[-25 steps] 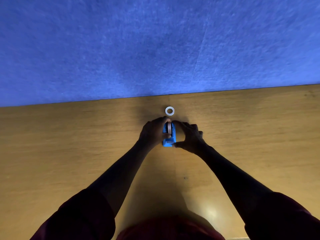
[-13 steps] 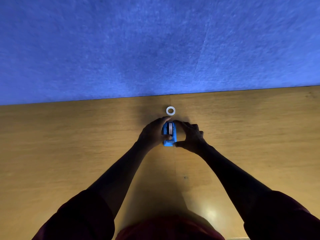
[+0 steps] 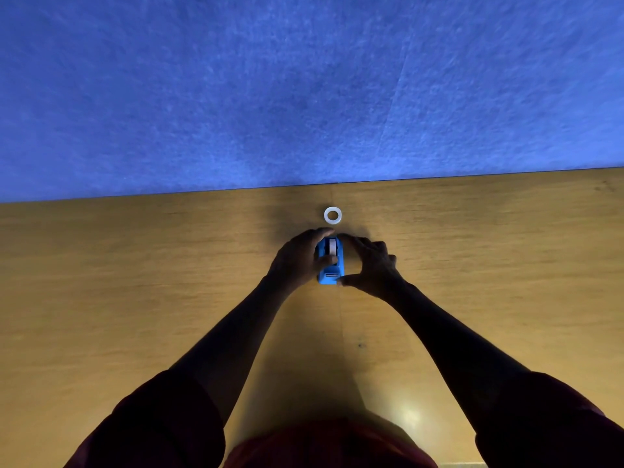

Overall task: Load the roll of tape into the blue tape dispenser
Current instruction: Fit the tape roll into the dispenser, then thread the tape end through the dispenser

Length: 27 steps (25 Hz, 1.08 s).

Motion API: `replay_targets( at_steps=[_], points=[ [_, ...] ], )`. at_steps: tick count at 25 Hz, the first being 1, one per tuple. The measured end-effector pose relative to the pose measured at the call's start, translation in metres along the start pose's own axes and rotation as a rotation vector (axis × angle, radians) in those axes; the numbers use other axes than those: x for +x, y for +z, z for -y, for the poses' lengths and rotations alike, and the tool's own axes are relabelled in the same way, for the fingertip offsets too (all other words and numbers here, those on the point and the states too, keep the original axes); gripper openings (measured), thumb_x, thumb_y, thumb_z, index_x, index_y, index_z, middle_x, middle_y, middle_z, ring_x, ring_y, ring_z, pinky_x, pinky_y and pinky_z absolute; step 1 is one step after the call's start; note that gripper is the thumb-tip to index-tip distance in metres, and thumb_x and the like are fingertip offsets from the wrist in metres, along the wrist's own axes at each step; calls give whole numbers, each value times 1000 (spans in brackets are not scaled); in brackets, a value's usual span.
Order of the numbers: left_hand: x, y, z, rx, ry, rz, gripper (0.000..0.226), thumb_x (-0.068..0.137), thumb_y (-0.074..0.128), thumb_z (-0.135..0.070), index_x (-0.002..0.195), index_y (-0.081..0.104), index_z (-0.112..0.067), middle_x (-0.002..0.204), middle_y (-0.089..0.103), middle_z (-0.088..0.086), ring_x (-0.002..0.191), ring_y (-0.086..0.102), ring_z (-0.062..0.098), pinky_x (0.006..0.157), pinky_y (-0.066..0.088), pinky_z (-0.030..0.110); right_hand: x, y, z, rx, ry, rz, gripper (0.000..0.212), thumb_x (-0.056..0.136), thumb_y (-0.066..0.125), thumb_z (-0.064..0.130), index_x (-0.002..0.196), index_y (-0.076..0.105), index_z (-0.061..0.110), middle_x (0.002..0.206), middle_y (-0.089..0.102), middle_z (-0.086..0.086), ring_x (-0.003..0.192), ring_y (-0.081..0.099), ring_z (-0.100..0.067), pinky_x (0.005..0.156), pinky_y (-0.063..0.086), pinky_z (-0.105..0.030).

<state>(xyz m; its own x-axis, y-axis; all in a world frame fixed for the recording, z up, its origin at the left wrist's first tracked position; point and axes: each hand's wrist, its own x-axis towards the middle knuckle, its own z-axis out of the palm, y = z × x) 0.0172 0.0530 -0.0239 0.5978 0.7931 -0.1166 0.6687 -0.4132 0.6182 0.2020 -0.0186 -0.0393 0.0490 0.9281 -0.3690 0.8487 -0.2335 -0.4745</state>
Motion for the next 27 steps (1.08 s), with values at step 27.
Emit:
replay_targets(
  at_steps=[27],
  points=[
    [-4, 0, -2, -175, -138, 18, 57, 94, 69, -35, 144, 47, -22, 134, 62, 5, 113, 65, 19, 89, 59, 39, -5, -24, 25, 248, -196, -236, 25, 93, 64, 9, 117, 63, 10, 114, 68, -6, 101, 66, -16, 86, 58, -33]
  ],
)
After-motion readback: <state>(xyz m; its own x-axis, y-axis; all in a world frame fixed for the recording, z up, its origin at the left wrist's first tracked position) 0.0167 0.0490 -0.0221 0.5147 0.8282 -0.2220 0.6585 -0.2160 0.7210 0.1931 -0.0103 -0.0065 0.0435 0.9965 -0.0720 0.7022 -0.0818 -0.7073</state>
